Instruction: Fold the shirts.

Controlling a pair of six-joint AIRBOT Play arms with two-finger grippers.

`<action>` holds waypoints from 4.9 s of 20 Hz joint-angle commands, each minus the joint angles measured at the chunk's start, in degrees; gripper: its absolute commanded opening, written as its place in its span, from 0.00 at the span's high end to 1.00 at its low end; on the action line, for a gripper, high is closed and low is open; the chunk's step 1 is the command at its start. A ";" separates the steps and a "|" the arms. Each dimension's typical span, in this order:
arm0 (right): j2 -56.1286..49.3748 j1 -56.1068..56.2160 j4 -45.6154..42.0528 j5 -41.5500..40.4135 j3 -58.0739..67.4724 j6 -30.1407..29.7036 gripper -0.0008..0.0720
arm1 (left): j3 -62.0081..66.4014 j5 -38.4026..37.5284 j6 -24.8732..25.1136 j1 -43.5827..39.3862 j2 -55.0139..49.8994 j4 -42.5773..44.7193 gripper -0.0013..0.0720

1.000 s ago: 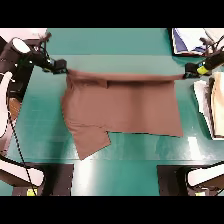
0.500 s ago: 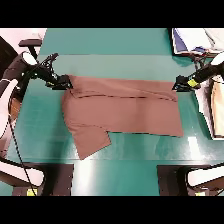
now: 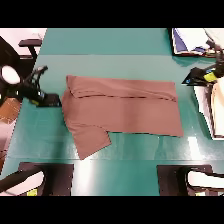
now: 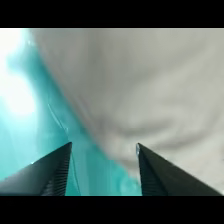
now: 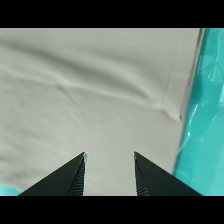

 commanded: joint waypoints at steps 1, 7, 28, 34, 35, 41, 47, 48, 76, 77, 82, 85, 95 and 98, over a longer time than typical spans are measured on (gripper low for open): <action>5.22 -2.38 -0.13 4.59 -0.24 -0.02 0.46 | -15.10 1.53 -1.86 0.02 8.52 -1.79 0.31; 12.87 -3.41 1.75 -0.87 -15.34 0.02 0.46 | -30.93 11.91 2.86 -0.04 9.16 -18.16 0.31; 20.35 -28.98 4.87 -6.38 -57.27 -3.91 0.31 | -27.34 8.37 8.72 -0.04 13.86 -24.59 0.95; 11.93 -16.81 10.08 -12.83 -54.84 -4.72 0.58 | -27.32 7.13 8.66 -0.02 13.86 -24.20 0.95; 11.30 -14.78 9.81 -13.14 -53.62 -4.72 0.71 | -27.32 6.01 8.09 -0.02 13.86 -23.50 0.95; 19.43 -10.47 -1.42 -6.01 -47.78 -4.39 0.96 | -27.32 -1.20 3.04 -0.04 22.62 -16.52 0.96; 34.01 -10.43 -14.14 5.03 -43.69 -2.49 0.97 | -26.01 -14.78 -3.30 -0.04 32.74 -16.90 0.96; 34.42 -10.43 -13.16 4.28 -42.14 -1.92 0.97 | -24.87 -13.35 -3.28 -0.04 32.37 -16.52 0.96; -10.43 -17.35 11.54 -3.91 -18.29 -10.27 0.26 | 8.79 11.41 6.97 -3.30 -13.33 -25.03 0.95; -11.78 -17.57 13.94 -3.87 -18.75 -10.51 0.26 | 8.79 12.96 6.40 -5.55 -13.64 -25.00 0.95; -17.20 -12.81 19.74 -5.84 -18.86 -11.58 0.32 | 8.81 21.14 1.73 -17.35 -16.31 -25.07 0.95; -17.55 -10.10 19.71 -8.11 -18.73 -11.91 0.75 | 9.77 24.39 0.90 -24.02 -19.47 -25.51 0.95; -1.53 -2.78 27.30 -0.76 -2.86 -10.78 0.97 | 26.97 23.41 -0.98 -34.38 -35.93 -25.81 0.95; 1.79 2.60 28.81 -0.68 2.40 -8.04 0.97 | 28.81 22.45 -2.01 -35.21 -38.80 -25.75 0.95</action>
